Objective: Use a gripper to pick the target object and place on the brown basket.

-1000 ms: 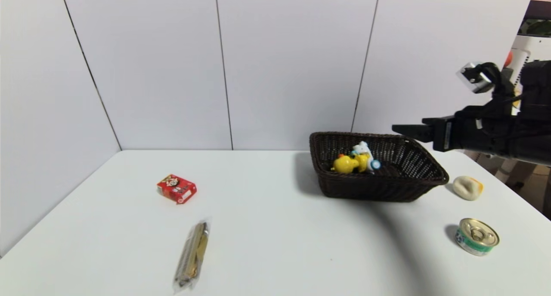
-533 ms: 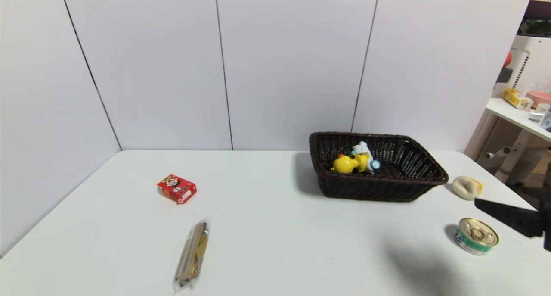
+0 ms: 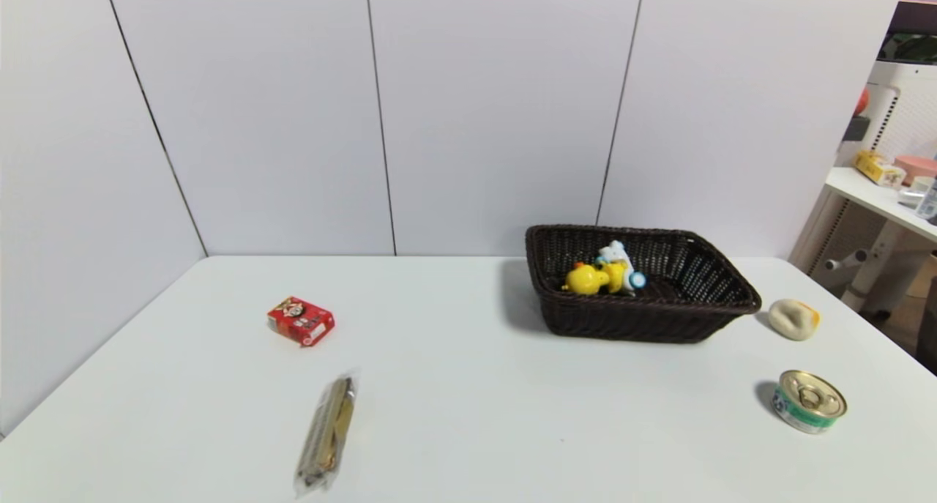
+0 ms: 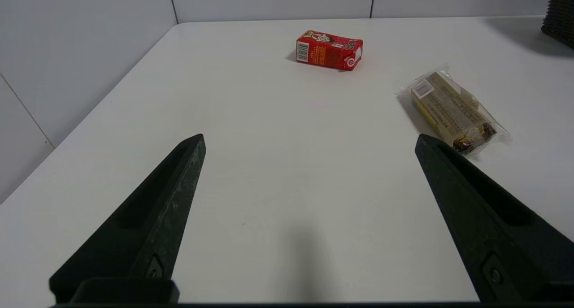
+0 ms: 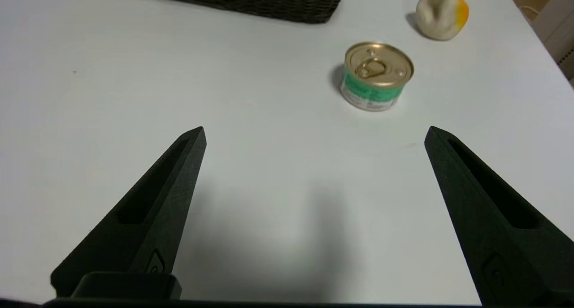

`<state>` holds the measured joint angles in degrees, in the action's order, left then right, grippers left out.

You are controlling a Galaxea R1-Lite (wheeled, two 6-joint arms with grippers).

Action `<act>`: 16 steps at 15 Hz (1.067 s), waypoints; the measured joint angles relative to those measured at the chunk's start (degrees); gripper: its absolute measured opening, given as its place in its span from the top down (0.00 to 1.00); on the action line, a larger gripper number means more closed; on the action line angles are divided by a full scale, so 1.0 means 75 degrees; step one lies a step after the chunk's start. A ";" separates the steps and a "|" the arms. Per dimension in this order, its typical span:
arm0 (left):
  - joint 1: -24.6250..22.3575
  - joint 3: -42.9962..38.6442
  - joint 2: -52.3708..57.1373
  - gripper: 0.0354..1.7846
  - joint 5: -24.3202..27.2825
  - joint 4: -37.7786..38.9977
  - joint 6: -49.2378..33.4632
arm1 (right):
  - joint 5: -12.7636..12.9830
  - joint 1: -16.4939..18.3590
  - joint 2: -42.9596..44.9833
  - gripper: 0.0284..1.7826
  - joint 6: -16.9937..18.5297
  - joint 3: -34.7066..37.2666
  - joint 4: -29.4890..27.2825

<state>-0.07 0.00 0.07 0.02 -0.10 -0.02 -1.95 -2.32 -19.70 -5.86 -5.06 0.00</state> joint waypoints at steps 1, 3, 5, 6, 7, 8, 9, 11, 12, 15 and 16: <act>0.0000 0.0000 -0.0003 0.06 -0.0003 0.0000 -0.0003 | -0.0003 0.0049 0.0375 0.05 -0.0041 0.0275 0.0094; 0.0000 0.0000 -0.0003 0.06 -0.0003 0.0000 0.0000 | -0.0018 0.0166 0.1073 0.05 -0.0158 0.0532 0.0062; 0.0000 0.0000 -0.0003 0.06 -0.0003 0.0000 -0.0007 | -0.0049 0.0239 0.1772 0.05 -0.0151 0.0610 -0.0047; 0.0000 0.0000 -0.0003 0.06 -0.0003 0.0000 -0.0007 | -0.0055 0.0262 0.2058 0.05 -0.0143 0.0631 -0.0041; 0.0000 0.0000 -0.0003 0.06 -0.0003 0.0000 -0.0007 | -0.0041 0.0270 0.2267 0.05 -0.0158 0.0650 -0.0050; 0.0000 0.0000 -0.0003 0.06 -0.0003 0.0000 -0.0003 | -0.0011 0.0281 0.2404 0.05 -0.0067 0.0662 -0.0055; 0.0000 0.0000 -0.0003 0.06 -0.0003 0.0000 0.0000 | 0.0007 0.0284 0.2492 0.05 0.0099 0.0665 -0.0054; 0.0000 0.0000 -0.0003 0.06 -0.0003 0.0000 0.0000 | 0.0041 0.0288 0.2591 0.05 0.0400 0.0668 -0.0047; 0.0000 0.0000 -0.0003 0.06 -0.0003 0.0000 -0.0003 | 0.0044 0.0288 0.2620 0.05 0.0423 0.0668 -0.0036; 0.0000 0.0000 0.0000 0.06 -0.0003 -0.0002 -0.0007 | 0.0033 0.0288 0.2641 0.05 0.0359 0.0671 -0.0044; 0.0000 0.0000 -0.0003 0.06 -0.0003 0.0000 -0.0003 | 0.0052 0.0288 0.2641 0.05 0.0361 0.0671 -0.0065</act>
<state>-0.07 0.00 0.05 0.00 -0.10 -0.05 -1.56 -0.16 0.11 -3.16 -0.02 -0.49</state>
